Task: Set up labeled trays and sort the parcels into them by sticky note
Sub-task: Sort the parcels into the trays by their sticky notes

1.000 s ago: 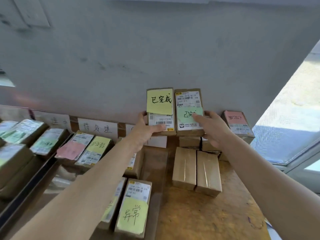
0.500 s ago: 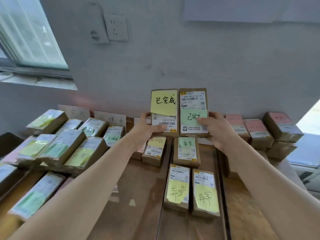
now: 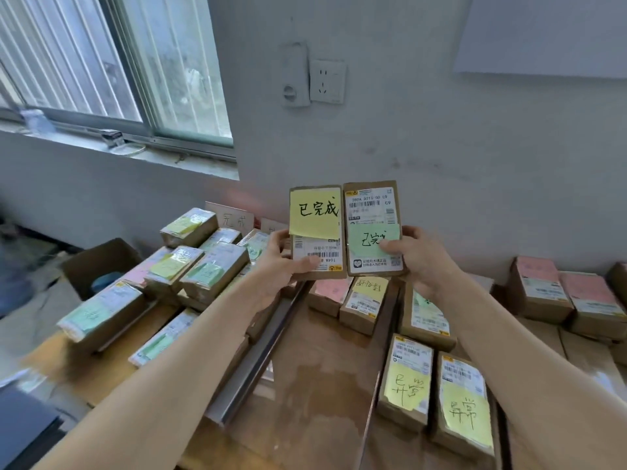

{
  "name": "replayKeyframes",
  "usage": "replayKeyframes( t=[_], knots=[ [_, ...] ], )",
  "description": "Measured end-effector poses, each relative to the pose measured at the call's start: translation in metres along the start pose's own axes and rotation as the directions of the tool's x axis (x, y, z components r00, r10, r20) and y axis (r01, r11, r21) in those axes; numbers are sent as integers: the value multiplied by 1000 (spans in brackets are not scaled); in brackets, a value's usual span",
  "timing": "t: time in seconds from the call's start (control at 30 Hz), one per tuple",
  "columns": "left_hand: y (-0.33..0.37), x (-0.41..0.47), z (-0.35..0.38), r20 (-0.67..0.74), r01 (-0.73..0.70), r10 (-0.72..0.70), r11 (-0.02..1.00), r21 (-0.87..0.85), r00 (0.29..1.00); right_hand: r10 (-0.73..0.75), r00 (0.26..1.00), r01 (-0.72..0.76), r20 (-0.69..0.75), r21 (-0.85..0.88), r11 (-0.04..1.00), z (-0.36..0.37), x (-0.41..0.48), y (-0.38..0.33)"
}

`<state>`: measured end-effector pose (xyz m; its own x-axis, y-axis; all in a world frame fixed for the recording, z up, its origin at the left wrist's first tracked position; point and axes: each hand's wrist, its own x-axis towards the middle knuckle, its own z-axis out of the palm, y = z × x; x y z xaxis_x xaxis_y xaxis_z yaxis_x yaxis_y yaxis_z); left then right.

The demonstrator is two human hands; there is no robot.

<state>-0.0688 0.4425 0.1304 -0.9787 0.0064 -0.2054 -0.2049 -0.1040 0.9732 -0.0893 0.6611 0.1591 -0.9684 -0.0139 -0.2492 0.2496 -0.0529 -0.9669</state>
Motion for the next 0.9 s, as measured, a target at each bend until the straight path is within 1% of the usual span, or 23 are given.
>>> replayKeyframes(
  t=[0.13,0.3,0.43,0.53,0.63,0.73,0.83,0.9],
  knots=[
    [-4,-12,-22,-33,-5,5,1000,0,999,23,997,-22,72,-16,1000,18,-3,5],
    [-10,-20,-61,-91,-17,18,1000,11,996,32,992,-18,118,-123,992,48,-6,9],
    [-13,-24,-107,-85,-7,12,998,63,996,37,991,-17,131,-151,988,91,-5,19],
    [-15,-28,-154,-73,2,4,997,80,997,50,994,-33,101,-161,986,135,-4,26],
    [-17,-31,-216,-65,13,-8,997,75,998,43,997,-35,70,-111,993,189,-5,37],
    [-13,-34,-283,-65,50,-45,996,76,997,75,996,-72,42,-69,995,249,-10,52],
    [-5,-37,-340,-86,88,-76,986,145,993,119,992,-117,44,-61,991,303,-14,68],
    [-3,-38,-365,-99,114,-98,977,180,990,157,986,-153,54,-67,986,330,-18,75]
  ],
)
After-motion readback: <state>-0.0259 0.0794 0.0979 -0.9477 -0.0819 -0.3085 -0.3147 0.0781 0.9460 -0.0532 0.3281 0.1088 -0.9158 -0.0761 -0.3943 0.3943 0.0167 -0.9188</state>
